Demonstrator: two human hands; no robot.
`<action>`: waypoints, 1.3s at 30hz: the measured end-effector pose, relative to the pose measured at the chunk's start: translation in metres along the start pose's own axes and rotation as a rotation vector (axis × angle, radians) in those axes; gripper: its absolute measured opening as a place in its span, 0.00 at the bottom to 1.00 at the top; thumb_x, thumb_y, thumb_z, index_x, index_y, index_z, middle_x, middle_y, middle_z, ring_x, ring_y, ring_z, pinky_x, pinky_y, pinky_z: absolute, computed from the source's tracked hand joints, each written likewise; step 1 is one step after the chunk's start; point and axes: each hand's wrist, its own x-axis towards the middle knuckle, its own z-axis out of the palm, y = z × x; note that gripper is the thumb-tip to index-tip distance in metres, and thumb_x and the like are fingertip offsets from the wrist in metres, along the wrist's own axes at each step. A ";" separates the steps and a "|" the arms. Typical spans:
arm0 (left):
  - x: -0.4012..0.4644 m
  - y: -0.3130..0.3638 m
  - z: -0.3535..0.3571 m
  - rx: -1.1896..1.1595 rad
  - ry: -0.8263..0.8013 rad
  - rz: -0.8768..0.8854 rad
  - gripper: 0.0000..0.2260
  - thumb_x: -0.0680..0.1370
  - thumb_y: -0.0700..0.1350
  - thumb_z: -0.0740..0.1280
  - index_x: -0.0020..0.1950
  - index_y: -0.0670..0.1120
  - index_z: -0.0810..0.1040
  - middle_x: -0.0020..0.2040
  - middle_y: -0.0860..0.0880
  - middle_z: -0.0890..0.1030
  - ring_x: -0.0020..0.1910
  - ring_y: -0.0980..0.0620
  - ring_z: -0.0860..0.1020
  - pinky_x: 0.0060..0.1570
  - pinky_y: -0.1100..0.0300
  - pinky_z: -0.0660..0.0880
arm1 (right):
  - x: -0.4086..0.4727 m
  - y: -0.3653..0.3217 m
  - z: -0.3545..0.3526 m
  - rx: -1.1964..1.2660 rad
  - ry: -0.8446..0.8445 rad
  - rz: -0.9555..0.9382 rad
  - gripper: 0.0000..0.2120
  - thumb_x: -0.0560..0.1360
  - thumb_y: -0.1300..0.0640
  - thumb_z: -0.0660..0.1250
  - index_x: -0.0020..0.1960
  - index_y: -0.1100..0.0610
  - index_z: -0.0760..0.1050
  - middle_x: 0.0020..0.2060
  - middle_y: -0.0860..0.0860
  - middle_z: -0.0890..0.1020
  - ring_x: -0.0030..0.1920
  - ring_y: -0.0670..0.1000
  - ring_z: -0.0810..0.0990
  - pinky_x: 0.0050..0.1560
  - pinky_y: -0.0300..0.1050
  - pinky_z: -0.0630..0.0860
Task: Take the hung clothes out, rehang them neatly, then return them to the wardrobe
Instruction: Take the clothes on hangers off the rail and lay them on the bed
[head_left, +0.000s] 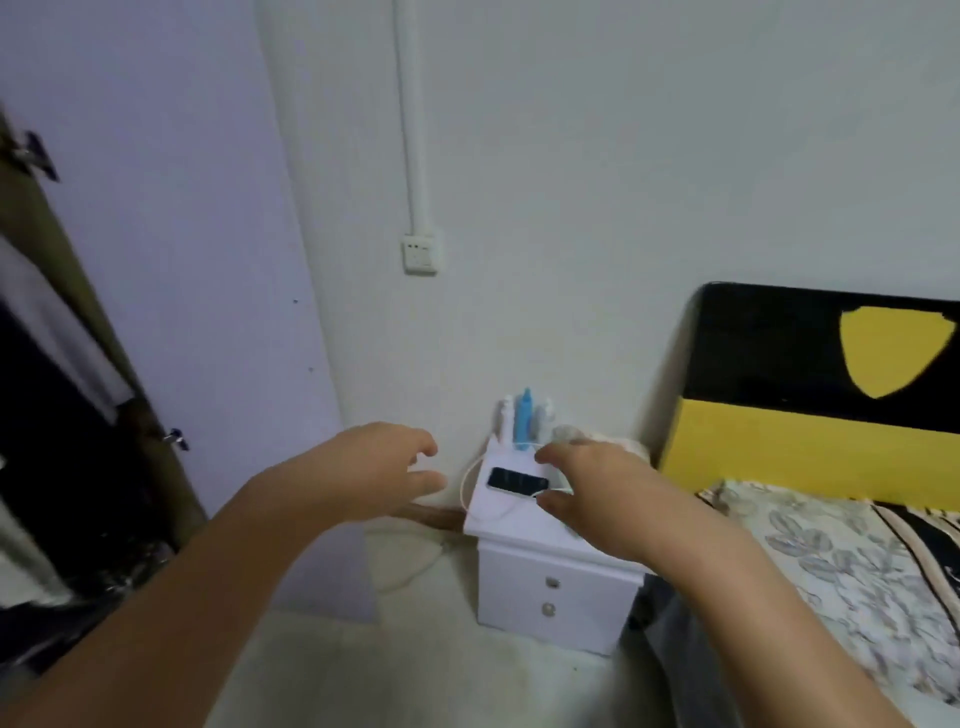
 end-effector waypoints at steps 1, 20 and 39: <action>-0.008 -0.017 -0.002 -0.013 0.002 -0.036 0.21 0.79 0.56 0.58 0.70 0.52 0.66 0.67 0.51 0.72 0.62 0.53 0.72 0.53 0.63 0.65 | 0.007 -0.016 0.001 -0.011 -0.007 -0.041 0.17 0.78 0.51 0.59 0.66 0.53 0.69 0.63 0.53 0.74 0.61 0.56 0.73 0.57 0.50 0.71; -0.107 -0.324 -0.081 -0.086 0.244 -0.606 0.21 0.78 0.57 0.59 0.70 0.52 0.66 0.66 0.51 0.72 0.61 0.54 0.72 0.55 0.65 0.68 | 0.193 -0.323 0.043 0.006 -0.083 -0.650 0.18 0.80 0.51 0.57 0.69 0.54 0.65 0.65 0.53 0.71 0.65 0.55 0.68 0.63 0.48 0.68; -0.134 -0.486 -0.108 -0.209 0.532 -1.038 0.17 0.77 0.55 0.62 0.64 0.53 0.72 0.58 0.54 0.78 0.46 0.62 0.73 0.39 0.71 0.68 | 0.342 -0.532 0.040 0.163 0.002 -1.233 0.19 0.79 0.57 0.58 0.69 0.58 0.64 0.64 0.56 0.71 0.63 0.56 0.69 0.62 0.49 0.70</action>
